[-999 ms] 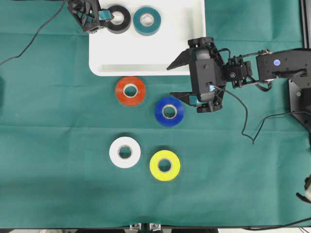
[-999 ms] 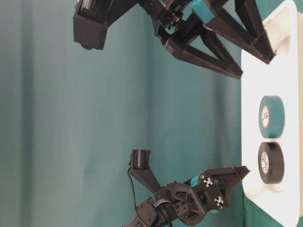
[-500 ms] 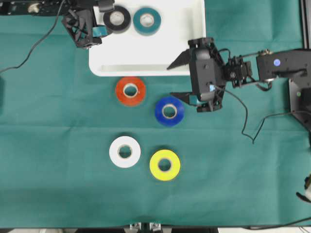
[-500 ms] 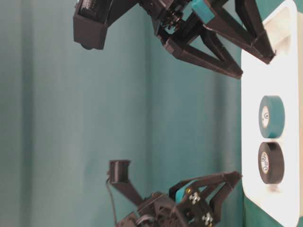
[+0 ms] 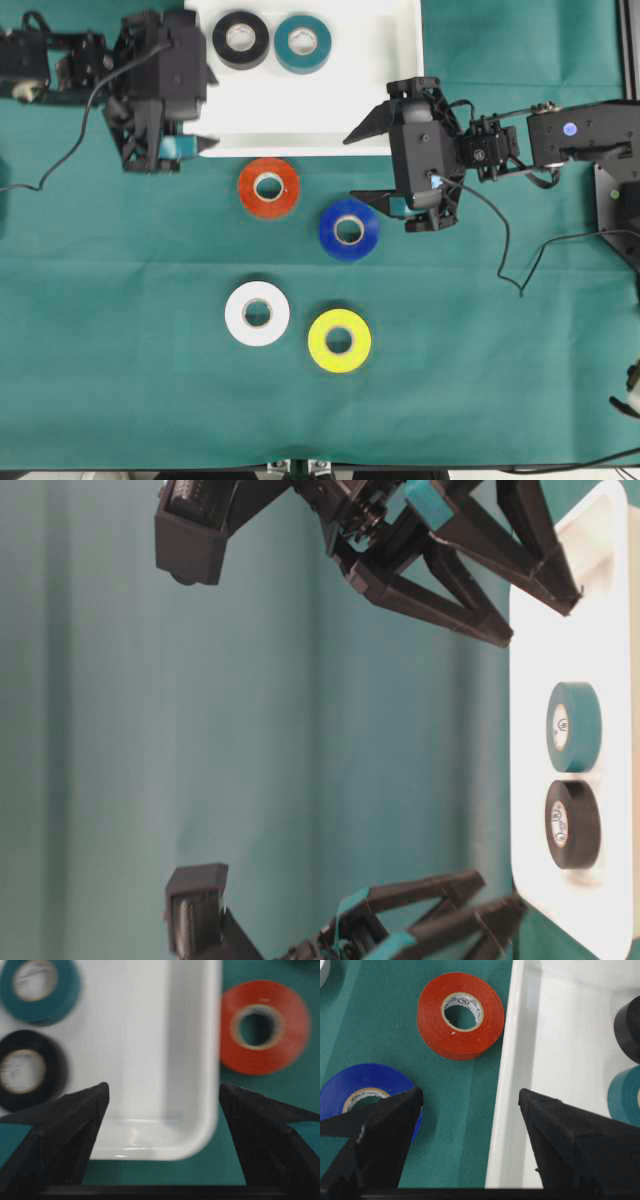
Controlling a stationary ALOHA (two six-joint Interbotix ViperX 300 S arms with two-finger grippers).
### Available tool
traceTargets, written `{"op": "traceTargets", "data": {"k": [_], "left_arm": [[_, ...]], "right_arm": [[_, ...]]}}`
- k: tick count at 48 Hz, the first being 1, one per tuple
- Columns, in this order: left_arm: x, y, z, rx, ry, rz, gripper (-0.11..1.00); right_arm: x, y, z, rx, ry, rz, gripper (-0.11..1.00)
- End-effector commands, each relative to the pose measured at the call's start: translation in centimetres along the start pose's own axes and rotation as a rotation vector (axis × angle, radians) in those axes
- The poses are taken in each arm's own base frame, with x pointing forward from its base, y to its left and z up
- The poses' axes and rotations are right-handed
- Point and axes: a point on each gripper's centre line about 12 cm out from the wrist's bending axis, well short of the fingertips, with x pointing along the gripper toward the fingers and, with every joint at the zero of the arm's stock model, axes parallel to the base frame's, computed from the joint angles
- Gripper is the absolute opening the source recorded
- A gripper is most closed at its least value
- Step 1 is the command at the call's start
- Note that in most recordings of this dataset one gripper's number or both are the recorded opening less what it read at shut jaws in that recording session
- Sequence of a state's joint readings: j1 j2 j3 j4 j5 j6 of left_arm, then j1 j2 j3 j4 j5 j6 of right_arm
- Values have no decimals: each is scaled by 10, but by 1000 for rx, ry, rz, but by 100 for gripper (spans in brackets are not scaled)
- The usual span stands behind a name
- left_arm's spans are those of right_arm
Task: Put the tape alternately from left to right into the white case.
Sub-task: 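Open the left gripper and pull it back out of the tray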
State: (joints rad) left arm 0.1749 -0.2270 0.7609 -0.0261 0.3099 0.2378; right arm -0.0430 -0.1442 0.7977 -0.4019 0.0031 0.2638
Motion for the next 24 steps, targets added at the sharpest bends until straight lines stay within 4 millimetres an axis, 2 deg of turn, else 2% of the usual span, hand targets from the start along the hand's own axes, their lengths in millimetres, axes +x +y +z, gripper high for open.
{"op": "traceTargets", "data": {"k": [1,17,24], "left_arm": [[-7,-16,7,7,-32,-29,59],[-6,-52,-5,-43,2,-105,59],[-6,-56,-6,-41,3,-114,59]], "right_arm": [[-2,-1,11,1,-33,-2,84],[-2,-1,11,1,-32,-1,84],[-2,-1,10,-1,-30,-1,84]]}}
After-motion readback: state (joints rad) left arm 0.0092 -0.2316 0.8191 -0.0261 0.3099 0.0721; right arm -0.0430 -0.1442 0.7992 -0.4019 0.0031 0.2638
